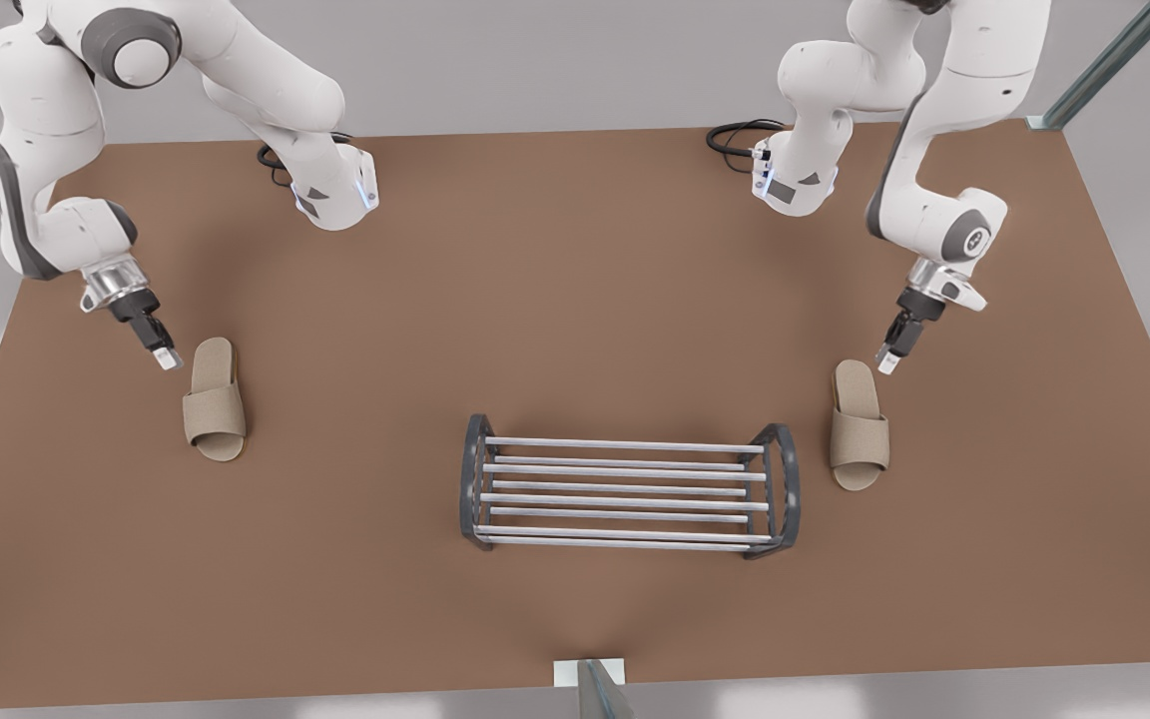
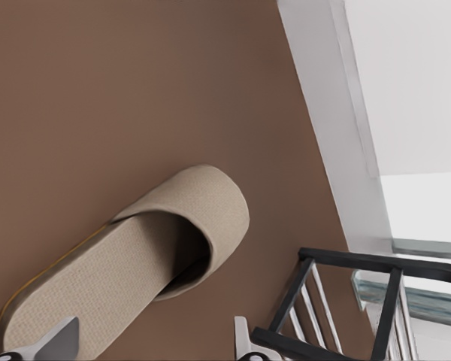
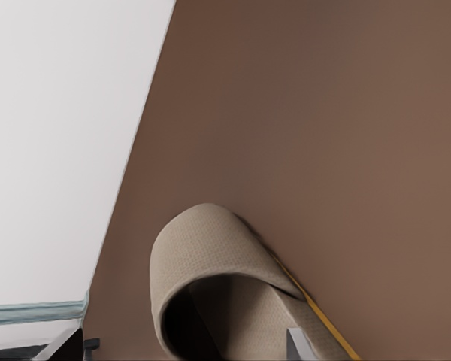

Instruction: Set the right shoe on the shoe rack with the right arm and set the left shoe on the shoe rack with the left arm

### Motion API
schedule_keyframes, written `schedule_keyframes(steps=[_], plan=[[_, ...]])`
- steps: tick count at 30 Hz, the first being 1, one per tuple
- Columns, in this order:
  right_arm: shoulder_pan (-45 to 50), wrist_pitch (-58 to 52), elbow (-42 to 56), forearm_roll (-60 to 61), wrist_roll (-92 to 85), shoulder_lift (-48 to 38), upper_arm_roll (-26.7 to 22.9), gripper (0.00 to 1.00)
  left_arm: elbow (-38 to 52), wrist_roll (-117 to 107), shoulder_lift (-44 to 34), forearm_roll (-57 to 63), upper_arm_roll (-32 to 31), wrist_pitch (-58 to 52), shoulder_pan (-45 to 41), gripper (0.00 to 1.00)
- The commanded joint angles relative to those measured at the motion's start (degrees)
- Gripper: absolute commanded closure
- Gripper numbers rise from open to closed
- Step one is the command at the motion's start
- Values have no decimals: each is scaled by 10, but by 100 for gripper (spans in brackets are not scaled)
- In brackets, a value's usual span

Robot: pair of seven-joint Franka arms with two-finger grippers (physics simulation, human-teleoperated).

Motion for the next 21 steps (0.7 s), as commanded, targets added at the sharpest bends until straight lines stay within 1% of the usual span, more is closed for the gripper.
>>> schedule_keyframes(steps=[1,2,6,8,12,14,18,21], plan=[[0,-39,-4,16,-301,-1,0,0,0,388,9,-110,1,-68,4,0],[0,-39,-15,16,-302,-9,0,0,0,327,9,-110,1,-83,4,0],[8,-40,-12,30,-301,-1,3,0,2,284,13,-114,1,-115,5,0],[8,-47,-8,32,-300,10,5,0,6,255,42,-115,1,-172,13,0],[10,-72,-1,35,-300,26,7,0,23,219,62,-115,0,-174,13,0],[16,-69,-1,55,-299,22,25,0,43,197,71,-116,-3,-174,14,0],[31,-68,3,76,-298,16,32,0,62,183,118,-115,-8,-178,21,0],[34,-71,3,96,-299,24,40,0,62,182,130,-115,-8,-194,21,0]])
